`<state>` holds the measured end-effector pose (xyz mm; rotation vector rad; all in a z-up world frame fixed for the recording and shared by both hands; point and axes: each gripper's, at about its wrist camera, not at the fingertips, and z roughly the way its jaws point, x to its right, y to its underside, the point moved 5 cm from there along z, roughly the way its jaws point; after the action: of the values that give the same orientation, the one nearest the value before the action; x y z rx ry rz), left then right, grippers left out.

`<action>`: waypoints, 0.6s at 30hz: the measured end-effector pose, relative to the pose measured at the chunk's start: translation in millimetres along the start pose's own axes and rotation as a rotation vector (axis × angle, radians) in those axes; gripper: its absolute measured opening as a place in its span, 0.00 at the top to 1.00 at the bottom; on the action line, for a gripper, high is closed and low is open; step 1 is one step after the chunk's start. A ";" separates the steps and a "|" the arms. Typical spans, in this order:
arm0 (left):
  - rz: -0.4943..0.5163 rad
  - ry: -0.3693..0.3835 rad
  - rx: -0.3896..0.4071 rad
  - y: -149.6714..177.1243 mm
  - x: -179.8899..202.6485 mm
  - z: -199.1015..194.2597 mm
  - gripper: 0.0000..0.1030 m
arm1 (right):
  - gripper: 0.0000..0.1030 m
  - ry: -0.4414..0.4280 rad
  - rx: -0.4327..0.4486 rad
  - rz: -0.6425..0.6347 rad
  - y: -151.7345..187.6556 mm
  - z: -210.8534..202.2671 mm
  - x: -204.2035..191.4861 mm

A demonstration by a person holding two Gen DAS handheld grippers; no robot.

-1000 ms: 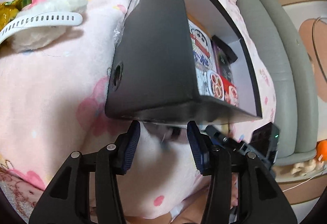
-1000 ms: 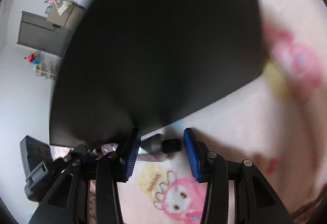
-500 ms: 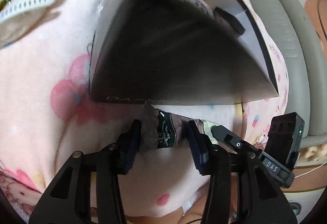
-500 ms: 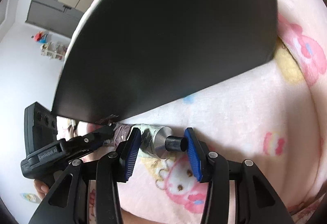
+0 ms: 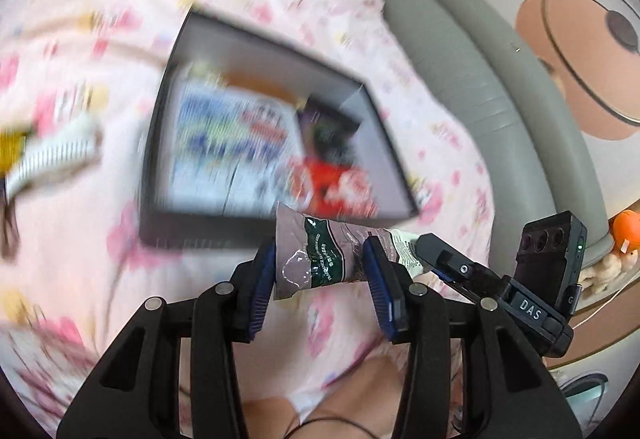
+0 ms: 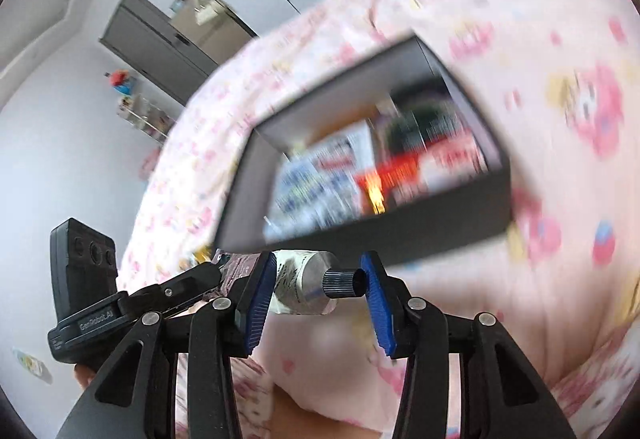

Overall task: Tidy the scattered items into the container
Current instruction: 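Move the held tube over the open black box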

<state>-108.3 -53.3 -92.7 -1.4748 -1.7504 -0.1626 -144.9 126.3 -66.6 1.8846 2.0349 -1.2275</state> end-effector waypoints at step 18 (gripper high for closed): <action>-0.066 -0.209 -0.085 -168.8 -58.8 134.2 0.53 | 0.60 0.072 -0.246 0.028 -152.4 133.5 61.2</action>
<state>-322.7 -72.9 -152.4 -1.5414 -1.9822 -0.1214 -349.2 107.9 -118.7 1.8569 2.0771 -0.8683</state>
